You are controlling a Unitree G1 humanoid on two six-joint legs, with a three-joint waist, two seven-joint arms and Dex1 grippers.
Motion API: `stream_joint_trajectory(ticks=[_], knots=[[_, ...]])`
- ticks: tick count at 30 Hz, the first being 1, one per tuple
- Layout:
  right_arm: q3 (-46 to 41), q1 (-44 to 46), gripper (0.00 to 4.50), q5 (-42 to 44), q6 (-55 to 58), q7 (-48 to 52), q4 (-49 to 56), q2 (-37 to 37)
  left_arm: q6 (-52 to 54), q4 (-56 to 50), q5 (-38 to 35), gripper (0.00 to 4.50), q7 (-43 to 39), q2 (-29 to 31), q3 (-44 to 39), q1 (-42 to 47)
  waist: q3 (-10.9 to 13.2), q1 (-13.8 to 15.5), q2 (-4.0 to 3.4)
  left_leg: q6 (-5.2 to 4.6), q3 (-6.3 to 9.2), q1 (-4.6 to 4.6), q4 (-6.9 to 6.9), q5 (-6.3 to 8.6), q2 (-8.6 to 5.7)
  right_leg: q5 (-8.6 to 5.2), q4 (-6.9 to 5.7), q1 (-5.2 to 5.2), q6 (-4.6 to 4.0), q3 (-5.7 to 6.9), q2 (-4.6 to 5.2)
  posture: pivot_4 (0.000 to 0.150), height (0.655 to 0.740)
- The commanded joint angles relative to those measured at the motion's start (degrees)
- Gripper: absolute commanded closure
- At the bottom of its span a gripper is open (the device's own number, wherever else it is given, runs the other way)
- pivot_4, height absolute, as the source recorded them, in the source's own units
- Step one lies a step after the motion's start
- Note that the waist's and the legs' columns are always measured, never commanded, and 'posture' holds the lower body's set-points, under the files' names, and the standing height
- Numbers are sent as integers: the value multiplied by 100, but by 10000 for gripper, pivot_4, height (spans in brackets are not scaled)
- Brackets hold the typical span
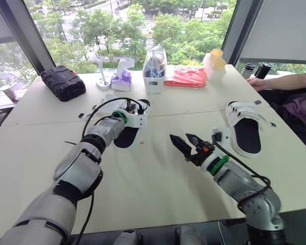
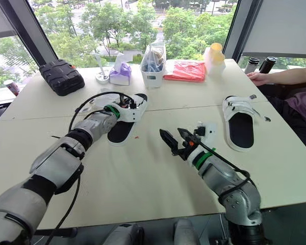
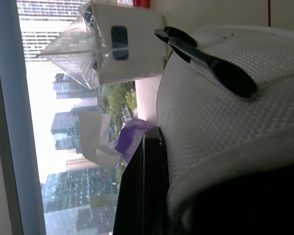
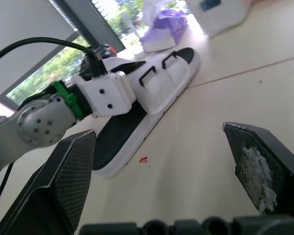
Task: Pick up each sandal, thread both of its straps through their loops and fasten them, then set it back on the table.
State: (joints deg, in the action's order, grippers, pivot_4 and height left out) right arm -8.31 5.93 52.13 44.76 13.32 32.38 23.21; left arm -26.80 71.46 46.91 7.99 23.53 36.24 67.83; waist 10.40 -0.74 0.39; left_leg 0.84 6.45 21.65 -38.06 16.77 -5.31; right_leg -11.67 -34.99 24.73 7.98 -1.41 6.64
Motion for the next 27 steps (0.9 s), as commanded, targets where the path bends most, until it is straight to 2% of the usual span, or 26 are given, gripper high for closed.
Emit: stream_joint_trajectory(ticks=[1, 4, 8, 11, 13, 17, 23, 26, 27], knots=[[-482, -202, 0, 601, 234, 797, 449, 730, -1766, -780, 202, 44273, 351, 572, 241, 56, 12, 5, 20, 0, 0, 0, 2, 0, 1, 0, 2, 1, 0, 0, 0, 1500, 7400], [-947, -349, 0, 1290, 570, 1341, 411, 1492, -3513, -1424, 10, 44273, 226, 976, 274, -156, 18, 54, 30, 1, 1, 4, 3, 0, 8, 0, 6, 1, 0, 0, 7, 1500, 7400], [-1214, -475, 0, 1465, 753, 1731, 183, 2104, -4269, -3186, 1170, 44273, 984, 1560, 424, -696, 24, 146, 41, -3, -4, 3, 1, 2, 5, 1, 14, -5, 0, 0, 15, 1500, 7400], [-1060, -465, 0, 1404, 735, 1815, 126, 2151, -4407, -3666, 1733, 44273, 1504, 1599, 480, -974, 24, 158, 42, -3, -6, 1, 1, 2, 7, 2, 13, -7, 0, 0, 15, 1500, 7400], [-956, -437, 0, 1365, 714, 1829, 100, 2118, -4438, -3851, 2157, 44273, 1907, 1607, 593, -1103, 25, 157, 44, -3, -7, -2, -2, 2, 6, 2, 9, -10, 1, 0, 15, 1500, 7400], [-908, -510, 0, 1274, 648, 1800, 96, 2073, -4224, -3544, 2808, 44273, 2473, 1479, 968, -1047, 23, 151, 45, -6, -8, -15, -4, 3, 5, 1, 7, -24, 2, 0, 15, 1500, 7400], [-872, -846, 0, 1291, 644, 1788, 354, 2055, -4221, -3312, 2864, 44273, 2761, 1323, 1073, -906, 20, 158, 45, -7, -8, -19, -6, 3, 5, 1, 1, -27, 3, 1, 15, 1500, 7400], [-846, -951, 0, 1201, 600, 1820, 389, 2063, -4280, -3192, 2745, 34593, 2630, 1289, 1042, -887, 21, 157, 47, -7, -8, -21, -9, 3, 5, 1, 1, -30, 3, 2, 15, 1500, 7400], [-842, -965, 0, 1182, 589, 1824, 394, 2064, -4321, -3147, 2681, 29863, 2568, 1284, 1021, -886, 21, 155, 48, -7, -7, -21, -9, 3, 5, 1, 1, -30, 3, 4, 15, 1500, 7400]])
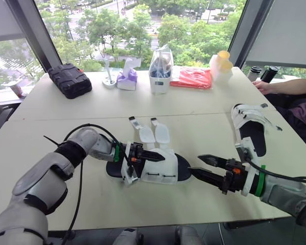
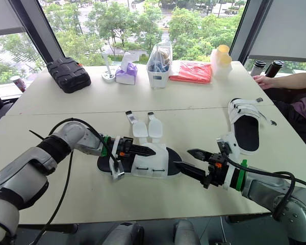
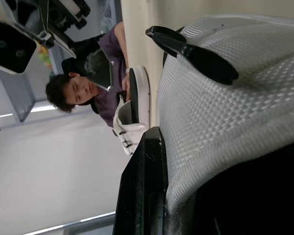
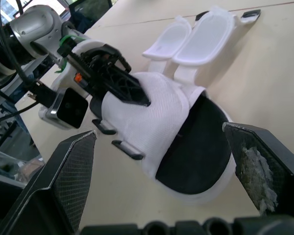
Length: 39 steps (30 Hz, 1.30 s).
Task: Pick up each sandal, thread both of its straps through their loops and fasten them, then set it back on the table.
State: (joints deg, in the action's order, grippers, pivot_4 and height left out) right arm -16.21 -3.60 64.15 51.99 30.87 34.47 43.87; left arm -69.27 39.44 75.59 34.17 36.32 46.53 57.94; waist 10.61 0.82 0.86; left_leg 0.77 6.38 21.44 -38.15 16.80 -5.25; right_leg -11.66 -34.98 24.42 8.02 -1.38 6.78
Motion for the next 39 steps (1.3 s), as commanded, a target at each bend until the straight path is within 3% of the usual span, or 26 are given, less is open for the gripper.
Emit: stream_joint_trajectory(ticks=[1, 4, 6, 10, 14, 19, 21, 27, 28, 29, 33, 36, 39], knots=[[-60, -36, 0, -32, -146, 82, 191, 0, -103, 73, -233, 25184, -101, -1, -26, 99, 0, -2, 0, 0, 0, 0, 0, 0, 0, 0, 0, 0, 0, 0, 0, 1500, 7400], [78, 4, 0, -248, -187, 192, 142, 63, -282, 224, -743, 10005, -567, 20, -181, -57, 0, -11, 1, 0, 0, 1, 0, 0, 0, 0, 0, 2, 0, 0, 0, 1500, 7400], [184, 29, 0, -429, -227, 293, 122, 113, -353, 465, -1606, 1082, -1288, 65, -373, -197, 0, -10, 0, 0, 0, -1, 1, 0, 0, 0, 0, 2, 0, 0, 0, 1500, 7400], [365, 54, 0, -720, -295, 507, 80, 206, -573, 110, -3220, 1082, -2508, 611, -553, -738, -1, -63, -1, 0, 0, -2, 1, 1, 4, 0, -4, 7, -1, -1, 0, 1500, 7400], [462, 135, 0, -889, -339, 712, -72, 230, -4, -1187, -5720, 1082, -3956, 1588, -371, -1727, -1, -102, -1, 0, 0, -1, 1, 1, 6, 0, -6, 11, -1, -2, -1, 1500, 7400], [584, 279, 0, -1124, -413, 944, -245, 240, 1175, -2118, -7136, 1082, -5302, 2263, -874, -2621, -1, -26, -2, 0, 8, -1, -2, 1, 2, 1, -5, 4, -4, -2, 1, 1500, 7400], [668, 368, 0, -1319, -503, 1045, -329, 266, 2199, -2258, -8152, 1082, -5755, 2331, -1305, -2965, -1, -34, -2, 0, 5, -4, -2, 1, 5, 1, -6, 2, -3, -2, -1, 1500, 7400], [1315, 836, 0, -2277, -1051, 1548, -648, 431, 7846, -2916, -12448, 1082, -7177, 1812, -3000, -3287, -1, -68, -3, -1, 17, -4, -6, 0, 6, -2, -18, 3, -3, 5, -7, 1500, 7400], [1439, 932, 5496, -2437, -1147, 1619, -718, 440, 8346, -2908, -12771, 571, -7264, 1684, -3260, -3244, -1, -86, -3, -1, 15, -6, -6, 1, 5, -2, -17, 3, -2, 4, -7, 1500, 7400], [1594, 1008, 8137, -2658, -1312, 1726, -796, 476, 8564, -2787, -12855, 571, -7089, 1433, -3532, -3131, -1, -106, -3, -1, 15, -4, -6, 1, 5, -3, -17, 4, -2, 4, -7, 1500, 7400], [2029, 1255, 28602, -3447, -2027, 2057, -1169, 510, 9154, -2717, -12993, 571, -5986, 305, -4404, -2707, 1, -114, 10, 4, 23, -1, -8, -2, 3, -2, -15, 3, -3, 10, -8, 1500, 7400], [2173, 1367, 44381, -3780, -2348, 2198, -1342, 469, 9538, -2972, -13054, 571, -5605, -247, -4780, -2667, 1, -154, 9, 6, 21, -2, -6, -2, 2, -2, -11, 4, -4, 4, -6, 1500, 7400], [2220, 1435, 44822, -3894, -2524, 2306, -1455, 348, 9822, -3302, -12979, 571, -5427, -647, -4959, -2769, 1, -158, 8, 11, 16, -3, -3, -5, 4, -2, -10, 9, -4, 1, -7, 1500, 7400]])
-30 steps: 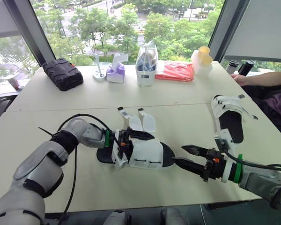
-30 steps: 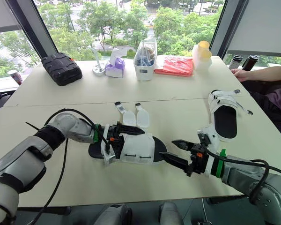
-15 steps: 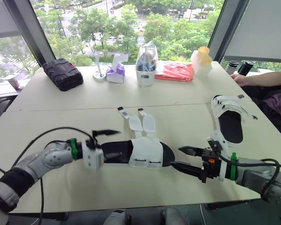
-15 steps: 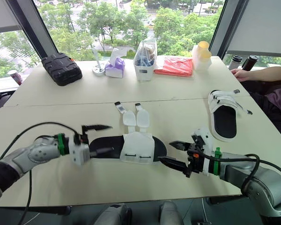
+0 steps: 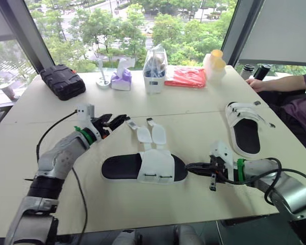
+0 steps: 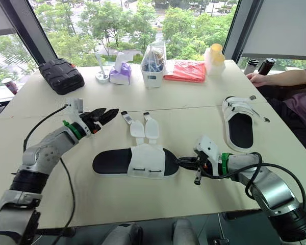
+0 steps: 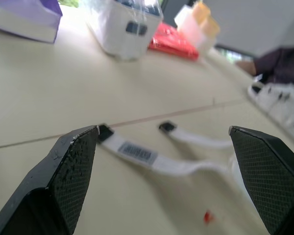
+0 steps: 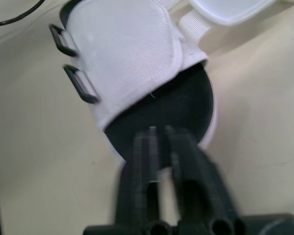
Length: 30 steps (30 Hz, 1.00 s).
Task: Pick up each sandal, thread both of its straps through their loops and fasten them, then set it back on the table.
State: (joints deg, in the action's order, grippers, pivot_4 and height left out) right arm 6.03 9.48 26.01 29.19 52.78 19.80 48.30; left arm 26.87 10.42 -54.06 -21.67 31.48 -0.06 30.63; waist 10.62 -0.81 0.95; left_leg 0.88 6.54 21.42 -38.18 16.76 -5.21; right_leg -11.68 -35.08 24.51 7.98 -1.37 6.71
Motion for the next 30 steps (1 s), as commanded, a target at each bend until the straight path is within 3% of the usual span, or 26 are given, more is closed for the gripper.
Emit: stream_joint_trajectory(ticks=[1, 15, 23, 30], knots=[[12, 137, 44822, -122, -294, 129, -13, -136, 289, -489, 50, 571, 149, -213, -319, -97, 0, 8, 0, 0, 0, 0, 0, 0, 0, 0, 0, 0, 0, -1, 0, 1500, 7400], [692, 157, 44822, -777, -403, 175, -155, -652, 796, -282, 900, 571, -638, -196, -618, -542, -1, 29, -2, 1, 0, 1, 0, 0, -3, 1, 1, -1, -2, -3, 2, 1500, 7400], [855, 223, 44822, -1033, -632, 237, -557, -891, 1743, -175, 154, 571, -1383, -638, -967, -468, -5, 9, -1, 2, 1, -3, 1, 0, -1, 1, 0, -3, -2, -2, 0, 1500, 7400], [963, 389, 44822, -1211, -780, 239, -827, -1073, 2262, 941, 176, 571, -1355, -1217, -1171, 174, -10, 9, 4, 7, 2, -9, 1, -3, 1, 4, -3, -8, -7, -1, -4, 1500, 7400]])
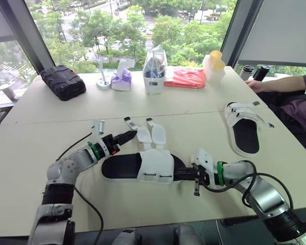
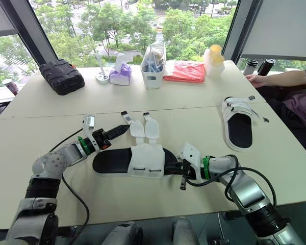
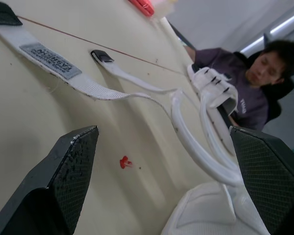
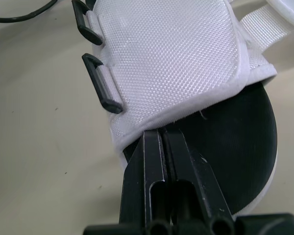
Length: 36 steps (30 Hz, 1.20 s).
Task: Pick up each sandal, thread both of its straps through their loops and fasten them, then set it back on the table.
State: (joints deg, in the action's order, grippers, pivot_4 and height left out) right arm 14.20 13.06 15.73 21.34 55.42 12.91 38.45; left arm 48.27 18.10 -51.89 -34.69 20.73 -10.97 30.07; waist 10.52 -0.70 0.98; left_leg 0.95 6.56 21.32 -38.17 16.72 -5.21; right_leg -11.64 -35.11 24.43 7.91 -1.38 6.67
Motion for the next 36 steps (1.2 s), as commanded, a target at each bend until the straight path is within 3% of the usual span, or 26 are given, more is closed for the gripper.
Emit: stream_joint_trajectory(ticks=[1, 8, 14, 17, 24, 28, 31, 36], knots=[[145, 39, 44822, -194, -3, -28, -154, -105, 147, 304, 8, 571, -57, -223, -81, 321, 0, -1, 1, 0, 0, 0, 0, 0, 0, 0, 0, 0, 0, 0, 0, 1500, 7400], [148, 12, 44822, -299, -23, -74, -173, -222, -309, 2128, 214, 571, -26, -723, -569, 1399, -2, -1, 3, 5, 0, 0, 0, -3, -1, 1, 0, 0, -1, 1, -1, 1500, 7400], [154, -20, 44822, -349, -17, -129, -135, -265, -1218, 4041, 701, 571, -258, -726, -933, 2333, -3, -12, 6, 7, -1, 0, 1, -4, -6, 2, 2, 1, -2, 4, -3, 1500, 7400], [157, -14, 45000, -390, -36, -152, -159, -286, -1596, 4551, 954, 9788, -507, -736, -997, 2576, -3, -12, 7, 7, -1, 0, 1, -4, -6, 2, 2, 1, -1, 4, -3, 1500, 7400], [100, -20, 45000, -436, -30, -190, -171, -315, -1987, 5164, 1422, 44890, -779, -746, -1057, 2888, -6, -6, 10, 8, -1, 0, 1, -4, -7, 2, 1, 1, -1, 6, -3, 1500, 7400], [62, -57, 45000, -461, -38, -198, -172, -307, -2097, 5199, 1673, 44890, -1040, -661, -1047, 3014, -6, -16, 10, 8, 0, 0, 1, -4, -6, 2, 1, 1, -1, 6, -3, 1500, 7400], [42, -75, 45000, -490, -65, -208, -194, -281, -2535, 4804, 2238, 44890, -1650, -579, -548, 3105, -5, -8, 12, 8, 0, 1, 1, -5, -6, 3, 1, 1, -1, 6, -3, 1500, 7400], [-10, -115, 45000, -532, -190, -161, -312, -206, -4681, 2786, 3746, 44890, -2641, -408, 1049, 2771, -4, 7, 13, 13, 0, 6, 2, -7, -3, 4, 4, 2, -2, 7, -2, 1500, 7400]])
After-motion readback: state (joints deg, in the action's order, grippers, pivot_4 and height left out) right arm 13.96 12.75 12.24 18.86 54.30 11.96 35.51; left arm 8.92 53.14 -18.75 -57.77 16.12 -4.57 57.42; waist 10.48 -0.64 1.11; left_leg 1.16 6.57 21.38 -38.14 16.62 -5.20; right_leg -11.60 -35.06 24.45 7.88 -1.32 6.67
